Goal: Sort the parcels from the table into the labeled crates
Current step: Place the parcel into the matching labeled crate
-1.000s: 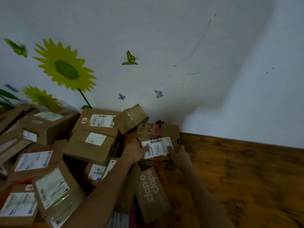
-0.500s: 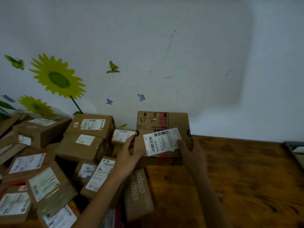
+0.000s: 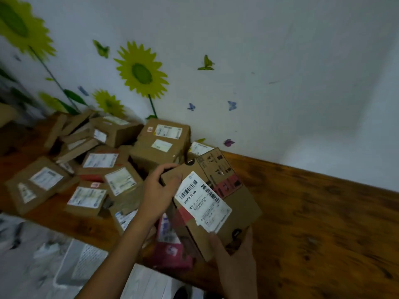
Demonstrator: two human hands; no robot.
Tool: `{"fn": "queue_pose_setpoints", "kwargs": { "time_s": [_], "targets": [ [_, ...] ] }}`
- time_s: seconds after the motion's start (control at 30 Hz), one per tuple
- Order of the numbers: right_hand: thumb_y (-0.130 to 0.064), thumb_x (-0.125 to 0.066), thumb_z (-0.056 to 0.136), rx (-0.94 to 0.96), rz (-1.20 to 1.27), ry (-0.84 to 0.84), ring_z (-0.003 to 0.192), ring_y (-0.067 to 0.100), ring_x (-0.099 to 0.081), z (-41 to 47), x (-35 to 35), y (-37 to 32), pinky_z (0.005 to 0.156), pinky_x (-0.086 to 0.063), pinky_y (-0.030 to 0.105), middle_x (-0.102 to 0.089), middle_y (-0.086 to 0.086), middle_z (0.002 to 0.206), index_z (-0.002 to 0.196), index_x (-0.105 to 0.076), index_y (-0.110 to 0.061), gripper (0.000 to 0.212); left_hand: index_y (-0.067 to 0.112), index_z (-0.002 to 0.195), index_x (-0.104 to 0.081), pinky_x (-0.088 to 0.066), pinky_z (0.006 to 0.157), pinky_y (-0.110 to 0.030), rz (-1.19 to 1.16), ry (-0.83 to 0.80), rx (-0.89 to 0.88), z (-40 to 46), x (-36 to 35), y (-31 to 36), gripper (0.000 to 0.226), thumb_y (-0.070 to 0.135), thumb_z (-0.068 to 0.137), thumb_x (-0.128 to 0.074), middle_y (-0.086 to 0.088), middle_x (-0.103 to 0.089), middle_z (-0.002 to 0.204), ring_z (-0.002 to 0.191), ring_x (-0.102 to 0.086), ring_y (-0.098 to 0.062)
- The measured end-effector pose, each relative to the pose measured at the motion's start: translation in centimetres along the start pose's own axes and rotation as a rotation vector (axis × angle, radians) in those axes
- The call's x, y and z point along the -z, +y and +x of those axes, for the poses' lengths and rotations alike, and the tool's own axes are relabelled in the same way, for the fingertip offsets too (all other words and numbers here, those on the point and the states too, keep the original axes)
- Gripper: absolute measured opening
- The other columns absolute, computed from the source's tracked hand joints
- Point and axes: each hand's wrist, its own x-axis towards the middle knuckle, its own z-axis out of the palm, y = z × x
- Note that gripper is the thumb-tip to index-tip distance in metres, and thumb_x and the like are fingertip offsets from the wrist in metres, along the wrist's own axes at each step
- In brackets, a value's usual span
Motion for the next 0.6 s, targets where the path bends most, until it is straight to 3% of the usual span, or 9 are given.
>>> {"fn": "queue_pose_setpoints", "kwargs": {
  "time_s": [0.1,0.17,0.27,0.33,0.4,0.5,0.53,0.6],
  "targets": [
    [-0.046,-0.09,0.062,-0.06,0.077,-0.051,0.126,0.027,-0.058,-2.0,-3.9,0.8,0.111,-0.041,0.04,-0.06,0.007,0.14,0.162,-0.007,-0.031,0.131,0.034,0.094,-0.067,-0.056,0.067,-0.034,0.0,-0.001,0.013,1.5,3.4,0.3,0.015,0.02,0.098,-0.064,0.008,-0.07,0.089,0.077,-0.069,-0.015],
    [-0.032,-0.093,0.065,-0.054,0.123,-0.063,0.122,0.026,-0.062,-2.6,-5.9,0.8,0.11,-0.042,0.042,-0.065,0.007,0.133,0.162,-0.009,-0.028,0.129,0.03,0.092,-0.066,-0.054,0.063,-0.028,-0.014,-0.032,0.026,2.6,5.3,0.5,0.015,0.017,0.099,-0.061,0.006,-0.068,0.085,0.072,-0.068,-0.011],
    [-0.013,-0.093,0.066,-0.019,0.2,-0.125,0.096,0.014,-0.069,-3.7,-8.3,0.3,0.103,-0.05,0.043,-0.072,0.007,0.119,0.16,-0.012,-0.029,0.125,0.023,0.091,-0.064,-0.049,0.06,-0.019,-0.044,-0.035,-0.004,4.1,8.0,0.5,0.019,0.007,0.099,-0.057,0.002,-0.065,0.088,0.068,-0.063,-0.004],
    [-0.026,-0.095,0.058,-0.01,0.243,-0.152,0.086,0.005,-0.068,-3.8,-9.3,0.6,0.096,-0.053,0.039,-0.072,-0.003,0.108,0.155,-0.022,-0.03,0.121,0.02,0.091,-0.064,-0.048,0.059,-0.017,-0.052,-0.033,-0.016,4.8,9.2,0.2,0.018,0.005,0.097,-0.057,-0.002,-0.063,0.089,0.067,-0.062,-0.002],
    [-0.04,-0.093,0.056,-0.002,0.254,-0.124,0.083,0.007,-0.071,-3.9,-9.4,-0.4,0.082,-0.059,0.033,-0.071,-0.007,0.103,0.149,-0.033,-0.025,0.112,0.019,0.09,-0.063,-0.046,0.057,-0.016,-0.077,-0.039,-0.013,5.4,10.3,-0.2,0.01,0.01,0.094,-0.062,-0.003,-0.062,0.088,0.064,-0.061,-0.002],
    [-0.025,-0.077,0.085,0.073,0.215,-0.01,0.075,0.011,-0.061,-2.3,-7.7,-2.5,0.049,-0.048,0.015,-0.065,0.011,0.112,0.137,-0.043,-0.006,0.065,0.02,0.09,-0.064,-0.046,0.056,-0.016,-0.106,-0.045,-0.021,6.1,10.7,-0.7,0.012,0.009,0.094,-0.062,0.002,-0.065,0.083,0.064,-0.061,-0.003],
    [-0.03,-0.074,0.087,0.098,0.212,0.025,0.078,0.011,-0.058,-1.4,-6.9,-3.2,0.049,-0.047,0.018,-0.061,0.013,0.118,0.138,-0.042,-0.007,0.064,0.02,0.09,-0.065,-0.047,0.056,-0.017,-0.115,-0.052,-0.015,6.3,10.7,-0.9,0.015,0.006,0.096,-0.061,0.006,-0.066,0.08,0.064,-0.062,-0.004],
    [-0.05,-0.07,0.084,0.175,0.184,0.042,0.096,0.018,-0.06,0.6,-6.1,-4.1,0.068,-0.051,0.028,-0.052,0.009,0.134,0.151,-0.031,-0.022,0.082,0.02,0.091,-0.064,-0.049,0.058,-0.02,-0.128,-0.062,0.007,6.5,10.5,-1.3,0.015,0.006,0.096,-0.06,0.012,-0.067,0.077,0.065,-0.063,-0.005]
  ]
}}
